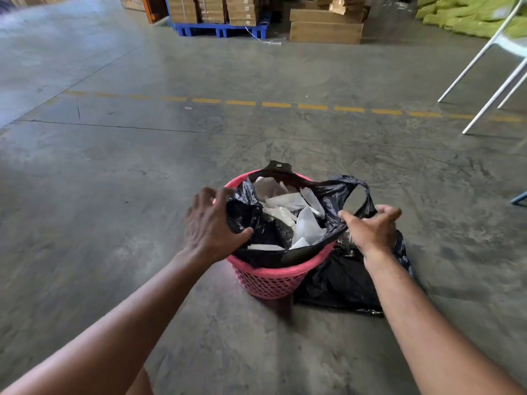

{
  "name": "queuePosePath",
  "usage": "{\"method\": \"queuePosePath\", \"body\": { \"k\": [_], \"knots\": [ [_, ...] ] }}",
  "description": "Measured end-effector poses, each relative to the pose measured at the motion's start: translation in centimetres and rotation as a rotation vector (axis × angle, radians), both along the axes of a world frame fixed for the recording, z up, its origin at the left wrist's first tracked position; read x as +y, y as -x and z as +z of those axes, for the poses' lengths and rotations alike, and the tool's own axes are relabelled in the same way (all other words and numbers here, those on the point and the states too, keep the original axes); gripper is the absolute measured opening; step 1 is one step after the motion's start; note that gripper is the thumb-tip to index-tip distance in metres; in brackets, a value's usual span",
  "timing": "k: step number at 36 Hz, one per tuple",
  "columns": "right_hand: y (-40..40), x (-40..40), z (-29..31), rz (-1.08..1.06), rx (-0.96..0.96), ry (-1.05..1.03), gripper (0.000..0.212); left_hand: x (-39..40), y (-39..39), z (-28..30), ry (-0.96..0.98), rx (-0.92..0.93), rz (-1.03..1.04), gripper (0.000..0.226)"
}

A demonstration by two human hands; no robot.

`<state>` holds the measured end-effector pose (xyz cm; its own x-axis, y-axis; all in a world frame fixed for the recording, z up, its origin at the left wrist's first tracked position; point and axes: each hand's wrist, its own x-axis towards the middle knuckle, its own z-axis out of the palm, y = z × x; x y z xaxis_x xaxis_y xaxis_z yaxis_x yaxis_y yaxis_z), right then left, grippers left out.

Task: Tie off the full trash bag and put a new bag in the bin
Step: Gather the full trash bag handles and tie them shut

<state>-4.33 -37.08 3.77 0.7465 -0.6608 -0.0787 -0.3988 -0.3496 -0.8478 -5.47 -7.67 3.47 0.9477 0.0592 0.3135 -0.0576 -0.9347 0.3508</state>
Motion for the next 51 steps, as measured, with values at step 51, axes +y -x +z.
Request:
{"method": "queuePosePath", "body": {
  "k": [51],
  "knots": [
    [-4.6,3.3,8.8,0.868,-0.205,0.504,0.008,-3.3,-9.3,5.7,1.147,0.320,-0.453,0.019]
  ]
}}
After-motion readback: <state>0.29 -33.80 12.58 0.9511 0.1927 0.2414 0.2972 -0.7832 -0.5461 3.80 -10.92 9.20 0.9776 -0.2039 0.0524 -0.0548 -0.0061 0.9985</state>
